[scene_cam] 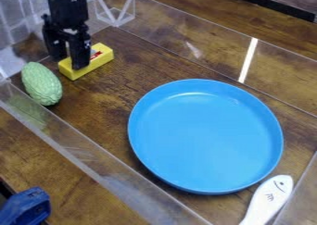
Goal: Put the yellow brick in the blue tray
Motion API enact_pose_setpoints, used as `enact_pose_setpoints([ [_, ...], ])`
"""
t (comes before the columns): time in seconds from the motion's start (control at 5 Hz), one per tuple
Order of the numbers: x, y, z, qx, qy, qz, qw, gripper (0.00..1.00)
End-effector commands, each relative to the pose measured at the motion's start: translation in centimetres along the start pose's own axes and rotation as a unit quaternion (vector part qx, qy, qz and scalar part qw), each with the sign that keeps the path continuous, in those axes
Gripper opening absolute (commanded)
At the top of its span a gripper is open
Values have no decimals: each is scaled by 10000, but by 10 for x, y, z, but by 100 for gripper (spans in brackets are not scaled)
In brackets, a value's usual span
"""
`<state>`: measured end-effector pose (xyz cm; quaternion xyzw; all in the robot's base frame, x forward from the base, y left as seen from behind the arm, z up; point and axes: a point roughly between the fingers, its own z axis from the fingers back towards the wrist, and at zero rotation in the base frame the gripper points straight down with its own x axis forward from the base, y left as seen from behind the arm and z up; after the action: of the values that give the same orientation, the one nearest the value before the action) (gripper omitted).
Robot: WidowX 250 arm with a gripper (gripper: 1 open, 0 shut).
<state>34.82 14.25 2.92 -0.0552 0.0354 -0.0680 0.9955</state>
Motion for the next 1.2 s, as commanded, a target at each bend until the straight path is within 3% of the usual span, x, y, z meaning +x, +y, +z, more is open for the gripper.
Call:
enact_pose_setpoints([
  [0.0, 12, 12, 25, 177, -483, 184, 9985, 100],
  [0.2, 17, 13, 23, 154, -524, 348, 9979, 100],
  [0.4, 9, 9, 19, 147, -536, 148, 9983, 0],
  [0.8, -8, 0, 15, 167, -511, -267, 9982, 0],
  [1.0, -2, -8, 10, 164, -529, -124, 9984, 0],
])
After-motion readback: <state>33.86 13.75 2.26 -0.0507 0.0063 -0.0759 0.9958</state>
